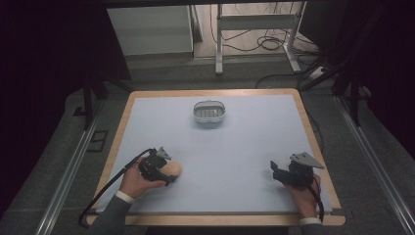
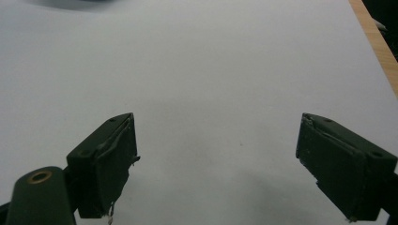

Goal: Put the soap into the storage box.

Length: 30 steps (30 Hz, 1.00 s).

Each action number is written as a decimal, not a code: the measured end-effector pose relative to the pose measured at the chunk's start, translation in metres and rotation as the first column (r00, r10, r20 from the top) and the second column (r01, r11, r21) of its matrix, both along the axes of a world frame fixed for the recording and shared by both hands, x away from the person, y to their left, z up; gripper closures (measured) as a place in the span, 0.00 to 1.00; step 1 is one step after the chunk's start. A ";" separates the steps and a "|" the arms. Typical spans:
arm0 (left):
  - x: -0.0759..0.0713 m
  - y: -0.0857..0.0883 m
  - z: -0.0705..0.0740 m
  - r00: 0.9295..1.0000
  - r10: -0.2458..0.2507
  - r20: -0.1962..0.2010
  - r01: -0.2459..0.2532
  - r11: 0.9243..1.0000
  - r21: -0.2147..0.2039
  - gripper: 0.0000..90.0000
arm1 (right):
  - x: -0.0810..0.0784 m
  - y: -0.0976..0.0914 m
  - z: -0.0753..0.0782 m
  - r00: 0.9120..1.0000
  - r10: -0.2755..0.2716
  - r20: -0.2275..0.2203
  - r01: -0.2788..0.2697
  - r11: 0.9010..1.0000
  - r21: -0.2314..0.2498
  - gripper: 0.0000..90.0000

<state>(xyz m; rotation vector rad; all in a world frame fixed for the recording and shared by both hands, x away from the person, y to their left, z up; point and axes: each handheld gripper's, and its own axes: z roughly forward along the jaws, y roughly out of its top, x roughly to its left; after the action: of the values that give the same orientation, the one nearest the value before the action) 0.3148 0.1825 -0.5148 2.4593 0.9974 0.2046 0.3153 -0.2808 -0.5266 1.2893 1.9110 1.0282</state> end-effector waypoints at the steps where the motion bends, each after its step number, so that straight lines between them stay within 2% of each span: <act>1: 0.000 0.000 0.000 1.000 0.000 0.000 0.000 1.000 0.000 0.36 | 0.000 0.000 0.000 1.000 0.000 0.000 0.000 1.000 0.000 0.15; 8: 0.001 0.004 0.011 1.000 0.005 0.016 -0.004 1.000 -0.022 0.36 | 0.000 0.000 0.000 1.000 -0.005 0.000 0.005 1.000 0.000 0.15; 30: 0.009 -0.008 0.027 0.999 -0.016 0.046 0.017 1.000 -0.022 0.36 | 0.000 0.000 0.000 1.000 -0.008 -0.002 0.008 1.000 -0.001 0.15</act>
<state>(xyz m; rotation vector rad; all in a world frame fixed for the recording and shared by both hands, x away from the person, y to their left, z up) 0.3235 0.1743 -0.4882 2.4308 0.9548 0.2419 0.3156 -0.2809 -0.5267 1.2966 1.9063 1.0229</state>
